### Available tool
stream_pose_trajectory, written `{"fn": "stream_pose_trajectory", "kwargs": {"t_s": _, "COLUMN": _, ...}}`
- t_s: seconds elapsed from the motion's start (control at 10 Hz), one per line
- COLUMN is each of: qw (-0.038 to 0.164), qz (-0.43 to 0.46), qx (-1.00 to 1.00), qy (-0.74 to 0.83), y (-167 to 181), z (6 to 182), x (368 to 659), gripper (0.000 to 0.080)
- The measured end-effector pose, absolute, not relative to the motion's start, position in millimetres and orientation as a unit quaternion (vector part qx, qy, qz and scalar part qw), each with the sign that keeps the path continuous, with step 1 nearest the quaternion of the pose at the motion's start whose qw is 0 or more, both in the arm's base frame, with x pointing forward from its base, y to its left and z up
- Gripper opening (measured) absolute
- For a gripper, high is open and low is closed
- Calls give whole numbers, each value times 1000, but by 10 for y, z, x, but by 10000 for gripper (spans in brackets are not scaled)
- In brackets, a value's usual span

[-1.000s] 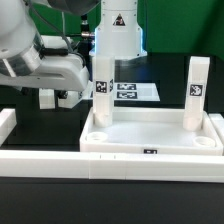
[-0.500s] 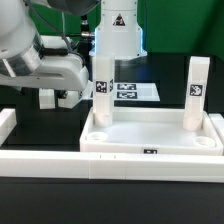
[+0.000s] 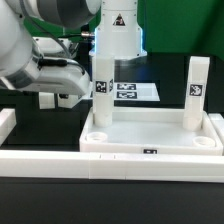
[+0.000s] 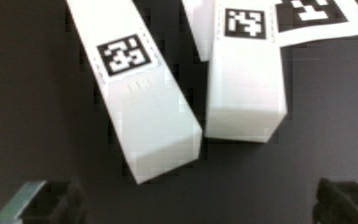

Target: Assemble desk

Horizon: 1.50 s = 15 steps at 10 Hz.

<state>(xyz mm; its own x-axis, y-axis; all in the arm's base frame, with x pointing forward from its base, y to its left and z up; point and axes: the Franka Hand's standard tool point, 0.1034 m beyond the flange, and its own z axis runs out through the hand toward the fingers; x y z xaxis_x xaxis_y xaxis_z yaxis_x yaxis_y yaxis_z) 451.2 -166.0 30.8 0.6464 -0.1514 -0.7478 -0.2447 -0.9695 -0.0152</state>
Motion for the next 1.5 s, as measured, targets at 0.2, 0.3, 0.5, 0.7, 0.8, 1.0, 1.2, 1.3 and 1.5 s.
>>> {"fn": "stream_pose_trajectory", "kwargs": {"t_s": 0.2, "qw": 59, "qz": 429, "qx": -895, "qy": 107, "y": -1643, "z": 258, "x": 4468, "gripper": 649}}
{"fn": "stream_pose_trajectory", "kwargs": {"t_s": 0.3, "qw": 59, "qz": 428, "qx": -895, "qy": 107, "y": -1643, "z": 263, "x": 4470, "gripper": 649}}
{"fn": "stream_pose_trajectory", "kwargs": {"t_s": 0.5, "qw": 56, "qz": 431, "qx": -894, "qy": 111, "y": -1601, "z": 227, "x": 4446, "gripper": 649}}
{"fn": "stream_pose_trajectory", "kwargs": {"t_s": 0.7, "qw": 54, "qz": 428, "qx": -895, "qy": 115, "y": -1631, "z": 159, "x": 4391, "gripper": 649}}
{"fn": "stream_pose_trajectory", "kwargs": {"t_s": 0.8, "qw": 52, "qz": 429, "qx": -895, "qy": 114, "y": -1603, "z": 98, "x": 4325, "gripper": 649}}
{"fn": "stream_pose_trajectory", "kwargs": {"t_s": 1.0, "qw": 51, "qz": 432, "qx": -893, "qy": 113, "y": -1586, "z": 61, "x": 4260, "gripper": 649}}
{"fn": "stream_pose_trajectory", "kwargs": {"t_s": 1.2, "qw": 54, "qz": 429, "qx": -894, "qy": 115, "y": -1663, "z": 160, "x": 4344, "gripper": 649}}
{"fn": "stream_pose_trajectory", "kwargs": {"t_s": 1.3, "qw": 53, "qz": 425, "qx": -896, "qy": 114, "y": -1677, "z": 179, "x": 4393, "gripper": 649}}
{"fn": "stream_pose_trajectory", "kwargs": {"t_s": 1.5, "qw": 53, "qz": 419, "qx": -900, "qy": 111, "y": -1689, "z": 289, "x": 4562, "gripper": 649}}
